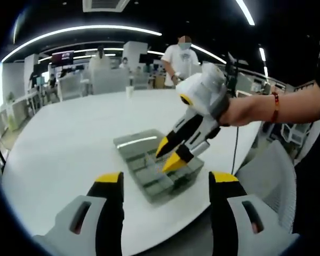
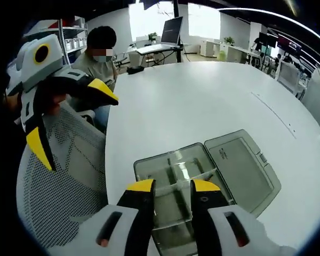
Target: Insert the divider into the dual guide fixture by aligning both edges with the guide slots and pushing it downward to the bottom, including one-sided entry, uneven engagement, binding, and posture correction.
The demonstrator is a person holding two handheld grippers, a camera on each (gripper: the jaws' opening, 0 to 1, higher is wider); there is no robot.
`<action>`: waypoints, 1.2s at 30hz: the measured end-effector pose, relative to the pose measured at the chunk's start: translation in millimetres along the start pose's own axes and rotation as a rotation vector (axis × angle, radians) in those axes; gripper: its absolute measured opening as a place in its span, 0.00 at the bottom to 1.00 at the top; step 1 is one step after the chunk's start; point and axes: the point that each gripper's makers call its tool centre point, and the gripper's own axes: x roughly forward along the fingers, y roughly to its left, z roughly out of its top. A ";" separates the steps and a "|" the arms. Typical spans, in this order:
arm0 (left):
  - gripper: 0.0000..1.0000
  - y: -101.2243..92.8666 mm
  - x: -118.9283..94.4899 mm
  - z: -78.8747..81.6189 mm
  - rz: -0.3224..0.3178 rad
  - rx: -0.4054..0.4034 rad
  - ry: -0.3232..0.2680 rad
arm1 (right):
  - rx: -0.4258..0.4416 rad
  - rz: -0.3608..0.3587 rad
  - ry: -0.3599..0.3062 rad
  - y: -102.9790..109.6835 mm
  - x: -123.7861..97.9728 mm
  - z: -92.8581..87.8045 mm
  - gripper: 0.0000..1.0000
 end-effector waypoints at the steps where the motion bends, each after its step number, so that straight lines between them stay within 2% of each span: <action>1: 0.63 -1.2 -0.4 0.7 -0.002 0.005 -0.001 | 0.007 -0.015 -0.016 -0.6 -2.7 0.3 0.27; 3: 0.63 -1.7 -1.1 0.7 -0.004 0.009 0.001 | 0.015 -0.028 -0.047 0.8 -7.5 1.3 0.30; 7: 0.64 -0.6 -2.7 2.3 0.003 0.011 -0.007 | 0.033 -0.038 -0.088 4.1 -16.4 0.3 0.30; 13: 0.66 -3.9 -5.0 4.4 0.002 0.032 -0.016 | 0.110 -0.084 -0.144 5.8 -34.2 -6.3 0.32; 20: 0.68 -3.8 -1.1 3.9 -0.033 0.046 0.001 | 0.138 -0.145 -0.177 9.1 -55.4 -16.3 0.39; 26: 0.73 -2.4 3.5 0.6 -0.079 0.076 0.022 | 0.169 -0.188 -0.214 13.8 -66.7 -22.7 0.47; 28: 0.74 -3.5 5.1 6.5 -0.093 0.090 -0.010 | 0.147 -0.206 -0.225 14.3 -70.7 -24.3 0.49; 30: 0.77 -3.4 8.6 4.3 -0.113 0.065 0.003 | 0.168 -0.217 -0.227 14.4 -74.2 -27.8 0.52; 36: 0.83 -2.3 11.6 1.6 -0.126 0.080 0.016 | 0.198 -0.229 -0.241 20.9 -85.9 -38.2 0.55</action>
